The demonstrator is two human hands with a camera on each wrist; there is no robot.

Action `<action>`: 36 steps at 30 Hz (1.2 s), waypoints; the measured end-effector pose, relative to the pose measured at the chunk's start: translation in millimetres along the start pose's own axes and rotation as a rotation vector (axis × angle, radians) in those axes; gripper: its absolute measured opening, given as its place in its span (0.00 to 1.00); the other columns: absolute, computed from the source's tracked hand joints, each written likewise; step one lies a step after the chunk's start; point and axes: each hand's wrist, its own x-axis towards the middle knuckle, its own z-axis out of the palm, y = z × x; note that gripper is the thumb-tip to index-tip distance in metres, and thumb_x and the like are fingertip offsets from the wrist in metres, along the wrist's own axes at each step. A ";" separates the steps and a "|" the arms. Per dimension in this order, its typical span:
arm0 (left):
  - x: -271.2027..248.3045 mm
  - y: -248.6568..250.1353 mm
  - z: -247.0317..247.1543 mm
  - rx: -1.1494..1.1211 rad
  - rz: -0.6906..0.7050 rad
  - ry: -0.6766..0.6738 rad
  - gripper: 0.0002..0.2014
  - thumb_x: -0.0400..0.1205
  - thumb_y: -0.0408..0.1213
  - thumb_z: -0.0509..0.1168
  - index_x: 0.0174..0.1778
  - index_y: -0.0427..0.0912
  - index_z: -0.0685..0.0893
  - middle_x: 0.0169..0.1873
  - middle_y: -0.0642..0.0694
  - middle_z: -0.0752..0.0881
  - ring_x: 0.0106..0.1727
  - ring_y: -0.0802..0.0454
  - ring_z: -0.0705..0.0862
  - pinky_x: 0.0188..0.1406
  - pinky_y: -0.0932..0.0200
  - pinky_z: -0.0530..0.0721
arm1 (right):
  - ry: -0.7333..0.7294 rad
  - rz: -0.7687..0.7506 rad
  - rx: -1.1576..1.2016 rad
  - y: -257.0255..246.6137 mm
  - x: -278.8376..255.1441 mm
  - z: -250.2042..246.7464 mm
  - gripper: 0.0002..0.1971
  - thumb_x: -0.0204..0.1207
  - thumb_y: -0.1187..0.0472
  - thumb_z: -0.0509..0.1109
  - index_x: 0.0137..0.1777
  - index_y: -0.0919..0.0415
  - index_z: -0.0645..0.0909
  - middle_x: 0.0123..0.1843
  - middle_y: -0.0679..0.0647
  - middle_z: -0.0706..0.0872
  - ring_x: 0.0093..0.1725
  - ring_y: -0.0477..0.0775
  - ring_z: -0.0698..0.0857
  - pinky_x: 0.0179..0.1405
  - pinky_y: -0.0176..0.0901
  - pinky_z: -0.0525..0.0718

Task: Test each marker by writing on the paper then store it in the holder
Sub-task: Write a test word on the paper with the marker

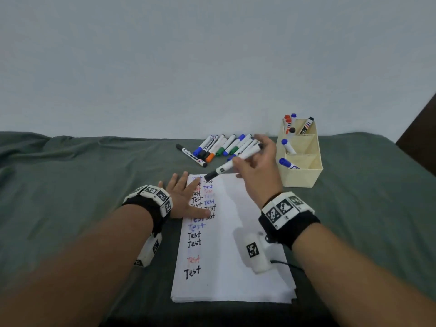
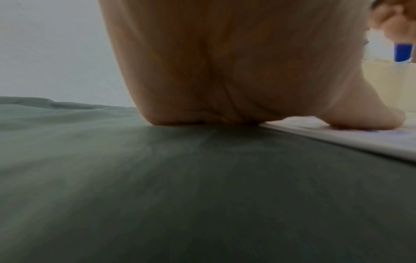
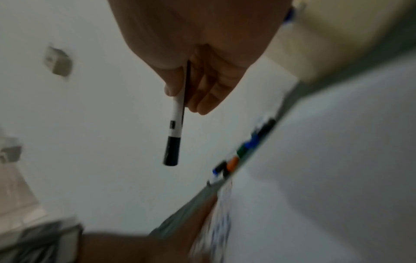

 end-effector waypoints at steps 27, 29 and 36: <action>-5.0 3.0 -4.4 -0.046 -0.017 -0.025 0.69 0.47 0.92 0.49 0.82 0.66 0.31 0.84 0.53 0.28 0.85 0.45 0.31 0.79 0.29 0.37 | 0.037 -0.012 -1.093 -44.4 133.3 -111.2 0.16 0.87 0.64 0.60 0.73 0.53 0.75 0.55 0.59 0.88 0.47 0.61 0.87 0.41 0.44 0.81; -5.0 3.2 -3.7 -0.047 -0.019 -0.015 0.68 0.48 0.91 0.49 0.82 0.66 0.32 0.84 0.53 0.29 0.85 0.45 0.31 0.79 0.29 0.38 | -0.079 0.057 -1.268 -40.0 132.3 -108.5 0.15 0.88 0.65 0.57 0.69 0.62 0.80 0.63 0.62 0.87 0.58 0.65 0.85 0.53 0.47 0.81; -3.6 2.6 -3.6 -0.045 -0.021 -0.022 0.67 0.50 0.91 0.51 0.82 0.67 0.32 0.84 0.53 0.28 0.85 0.45 0.31 0.79 0.29 0.37 | -0.001 -0.143 -1.048 -48.6 126.3 -78.4 0.26 0.88 0.62 0.56 0.86 0.56 0.64 0.84 0.55 0.71 0.85 0.61 0.63 0.81 0.52 0.65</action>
